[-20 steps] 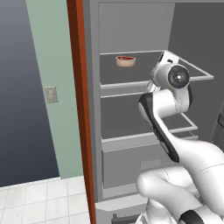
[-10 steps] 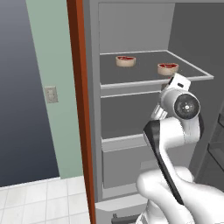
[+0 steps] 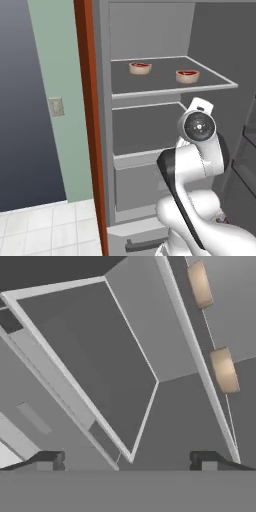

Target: Place the steak on the counter behind the older steak on the same shelf of the fridge to maintain FIFO order. Close the fridge door when finished.

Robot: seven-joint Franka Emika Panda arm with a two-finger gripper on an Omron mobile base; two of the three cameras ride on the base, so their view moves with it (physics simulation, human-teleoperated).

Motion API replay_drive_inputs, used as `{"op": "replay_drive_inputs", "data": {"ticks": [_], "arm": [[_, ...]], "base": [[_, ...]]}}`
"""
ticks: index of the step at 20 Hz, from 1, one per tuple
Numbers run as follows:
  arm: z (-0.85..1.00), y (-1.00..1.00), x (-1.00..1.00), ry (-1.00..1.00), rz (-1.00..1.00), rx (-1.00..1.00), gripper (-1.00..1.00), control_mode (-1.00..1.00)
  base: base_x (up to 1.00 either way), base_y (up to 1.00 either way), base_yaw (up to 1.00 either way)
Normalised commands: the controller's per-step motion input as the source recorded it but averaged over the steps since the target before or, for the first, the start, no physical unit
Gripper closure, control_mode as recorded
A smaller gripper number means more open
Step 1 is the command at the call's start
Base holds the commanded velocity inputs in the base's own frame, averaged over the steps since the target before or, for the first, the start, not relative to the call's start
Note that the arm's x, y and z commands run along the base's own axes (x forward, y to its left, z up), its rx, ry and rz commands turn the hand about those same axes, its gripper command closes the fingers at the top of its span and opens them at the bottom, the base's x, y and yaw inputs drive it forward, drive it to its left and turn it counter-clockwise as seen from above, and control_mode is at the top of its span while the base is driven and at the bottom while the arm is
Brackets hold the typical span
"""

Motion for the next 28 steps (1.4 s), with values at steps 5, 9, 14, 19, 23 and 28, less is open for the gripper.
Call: {"op": "replay_drive_inputs", "data": {"ticks": [5, 9, 14, 19, 23, 28], "arm": [[0.00, 0.00, 0.00, 0.00, 0.00, 0.00, -1.00, 1.00], [0.00, 0.00, 0.00, 0.00, 0.00, 0.00, -1.00, 1.00], [0.00, 0.00, 0.00, 0.00, 0.00, 0.00, -1.00, 1.00], [0.00, 0.00, 0.00, 0.00, 0.00, 0.00, -1.00, 1.00], [0.00, 0.00, 0.00, 0.00, 0.00, 0.00, -1.00, 1.00], [0.00, 0.00, 0.00, 0.00, 0.00, 0.00, -1.00, 1.00]], "base": [[-1.00, 0.02, -0.15], [-1.00, 0.00, -0.07], [-1.00, -0.04, -0.16], [-1.00, -0.67, -0.34], [-1.00, -0.82, -0.39], [-0.58, -0.99, -0.41]]}}
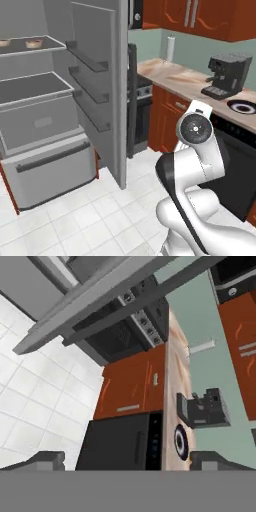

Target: Place the steak on the counter behind the older steak on the same shelf of the fridge to maintain FIFO order. Close the fridge door when finished.

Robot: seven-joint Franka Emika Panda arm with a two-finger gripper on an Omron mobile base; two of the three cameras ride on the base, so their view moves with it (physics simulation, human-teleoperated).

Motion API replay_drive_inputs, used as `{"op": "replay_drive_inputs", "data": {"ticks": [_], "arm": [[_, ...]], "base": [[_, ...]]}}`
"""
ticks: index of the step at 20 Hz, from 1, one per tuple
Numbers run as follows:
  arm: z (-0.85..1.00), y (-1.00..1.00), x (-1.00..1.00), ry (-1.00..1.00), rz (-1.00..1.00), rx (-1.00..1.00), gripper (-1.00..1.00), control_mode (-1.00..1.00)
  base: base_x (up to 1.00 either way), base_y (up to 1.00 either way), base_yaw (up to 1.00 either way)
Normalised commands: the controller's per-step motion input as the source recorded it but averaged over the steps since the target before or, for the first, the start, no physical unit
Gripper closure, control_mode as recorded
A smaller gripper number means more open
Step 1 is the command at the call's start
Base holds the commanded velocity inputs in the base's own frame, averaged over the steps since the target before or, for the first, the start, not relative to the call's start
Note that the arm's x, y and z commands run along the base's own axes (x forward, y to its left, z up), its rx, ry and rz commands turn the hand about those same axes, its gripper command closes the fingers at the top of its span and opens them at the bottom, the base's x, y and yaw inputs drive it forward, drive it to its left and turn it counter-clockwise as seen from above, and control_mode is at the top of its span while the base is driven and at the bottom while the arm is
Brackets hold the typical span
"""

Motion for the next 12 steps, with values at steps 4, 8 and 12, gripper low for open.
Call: {"op": "replay_drive_inputs", "data": {"ticks": [4, 8, 12], "arm": [[0.00, 0.00, 0.00, 0.00, 0.00, 0.00, -1.00, 1.00], [0.00, 0.00, 0.00, 0.00, 0.00, 0.00, -1.00, 1.00], [0.00, 0.00, 0.00, 0.00, 0.00, 0.00, -1.00, 1.00]], "base": [[0.10, -1.00, -0.34], [0.97, -0.47, 0.04], [1.00, -0.32, 0.34]]}}
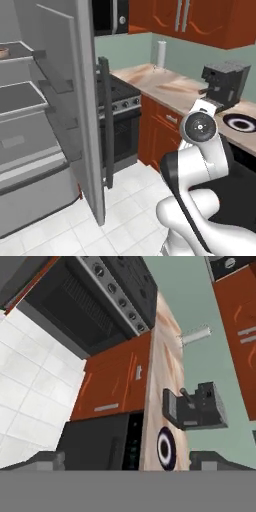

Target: Place the steak on the counter behind the older steak on the same shelf of the fridge to maintain FIFO order. Close the fridge door when finished.

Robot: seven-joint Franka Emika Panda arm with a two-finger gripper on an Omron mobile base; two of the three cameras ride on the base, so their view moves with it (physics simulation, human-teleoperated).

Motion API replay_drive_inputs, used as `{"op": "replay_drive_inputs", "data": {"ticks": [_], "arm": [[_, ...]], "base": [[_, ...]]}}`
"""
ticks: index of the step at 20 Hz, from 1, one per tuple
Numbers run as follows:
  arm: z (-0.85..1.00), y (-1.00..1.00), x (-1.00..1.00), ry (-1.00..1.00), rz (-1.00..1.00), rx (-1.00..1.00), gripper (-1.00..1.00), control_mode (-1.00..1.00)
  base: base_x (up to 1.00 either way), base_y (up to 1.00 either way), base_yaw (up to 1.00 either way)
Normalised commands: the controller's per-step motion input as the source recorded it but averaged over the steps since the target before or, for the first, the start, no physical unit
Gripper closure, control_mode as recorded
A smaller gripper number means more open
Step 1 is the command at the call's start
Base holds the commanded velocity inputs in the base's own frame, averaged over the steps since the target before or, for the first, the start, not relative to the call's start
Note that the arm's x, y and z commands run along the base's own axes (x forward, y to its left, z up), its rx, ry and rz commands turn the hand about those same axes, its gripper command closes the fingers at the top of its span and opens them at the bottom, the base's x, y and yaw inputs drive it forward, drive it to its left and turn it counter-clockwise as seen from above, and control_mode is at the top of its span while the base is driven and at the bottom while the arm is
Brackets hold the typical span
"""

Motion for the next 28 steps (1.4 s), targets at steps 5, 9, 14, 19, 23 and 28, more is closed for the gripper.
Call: {"op": "replay_drive_inputs", "data": {"ticks": [5, 9, 14, 19, 23, 28], "arm": [[0.00, 0.00, 0.00, 0.00, 0.00, 0.00, -1.00, 1.00], [0.00, 0.00, 0.00, 0.00, 0.00, 0.00, -1.00, 1.00], [0.00, 0.00, 0.00, 0.00, 0.00, 0.00, -1.00, 1.00], [0.00, 0.00, 0.00, 0.00, 0.00, 0.00, -1.00, 1.00], [0.00, 0.00, 0.00, 0.00, 0.00, 0.00, -1.00, 1.00], [0.00, 0.00, 0.00, 0.00, 0.00, 0.00, -1.00, 1.00]], "base": [[1.00, -0.43, 0.41], [0.99, -0.38, 0.43], [0.77, -0.37, 0.53], [0.50, -0.70, 0.53], [0.55, -0.56, 0.51], [0.56, -0.33, 0.52]]}}
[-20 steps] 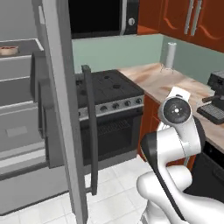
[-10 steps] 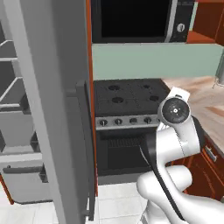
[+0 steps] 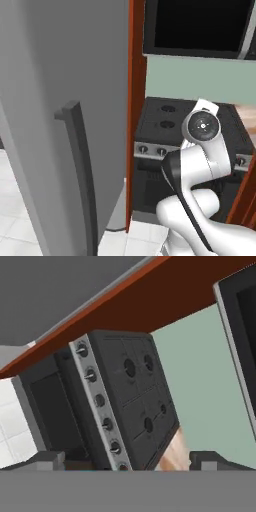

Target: Place the steak on the counter behind the older steak on the same shelf of the fridge to maintain FIFO order. Close the fridge door when finished.

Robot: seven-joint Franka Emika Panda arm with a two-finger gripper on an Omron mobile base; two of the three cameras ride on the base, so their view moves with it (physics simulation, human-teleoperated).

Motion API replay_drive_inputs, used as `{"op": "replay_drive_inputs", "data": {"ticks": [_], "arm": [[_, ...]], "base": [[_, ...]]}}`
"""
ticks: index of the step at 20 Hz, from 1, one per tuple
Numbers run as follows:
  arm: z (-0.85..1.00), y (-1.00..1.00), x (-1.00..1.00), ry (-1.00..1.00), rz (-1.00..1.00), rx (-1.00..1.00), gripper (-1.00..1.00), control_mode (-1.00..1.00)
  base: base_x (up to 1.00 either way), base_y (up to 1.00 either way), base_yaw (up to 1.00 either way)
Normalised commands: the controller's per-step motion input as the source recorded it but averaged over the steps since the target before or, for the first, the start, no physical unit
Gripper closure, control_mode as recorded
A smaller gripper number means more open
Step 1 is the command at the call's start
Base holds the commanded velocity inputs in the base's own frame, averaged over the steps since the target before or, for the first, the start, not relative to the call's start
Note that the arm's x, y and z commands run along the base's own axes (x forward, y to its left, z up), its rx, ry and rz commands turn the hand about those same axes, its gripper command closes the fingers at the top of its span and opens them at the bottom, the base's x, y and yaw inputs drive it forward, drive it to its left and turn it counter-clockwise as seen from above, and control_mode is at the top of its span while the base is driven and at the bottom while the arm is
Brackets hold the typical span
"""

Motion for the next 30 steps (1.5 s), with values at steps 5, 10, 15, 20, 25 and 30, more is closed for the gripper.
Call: {"op": "replay_drive_inputs", "data": {"ticks": [5, 10, 15, 20, 25, 30], "arm": [[0.00, 0.00, 0.00, 0.00, 0.00, 0.00, -1.00, 1.00], [0.00, 0.00, 0.00, 0.00, 0.00, 0.00, -1.00, 1.00], [0.00, 0.00, 0.00, 0.00, 0.00, 0.00, -1.00, 1.00], [0.00, 0.00, 0.00, 0.00, 0.00, 0.00, -1.00, 1.00], [-0.05, 0.14, 0.00, 0.00, 0.00, -0.01, -1.00, -1.00], [-0.12, 0.96, 0.07, 0.00, 0.00, -0.03, -1.00, -1.00]], "base": [[0.36, -0.27, 0.51], [0.57, -0.27, 0.50], [0.47, -0.26, 0.44], [0.19, -0.05, 0.16], [0.01, 0.00, 0.00], [0.00, 0.00, 0.00]]}}
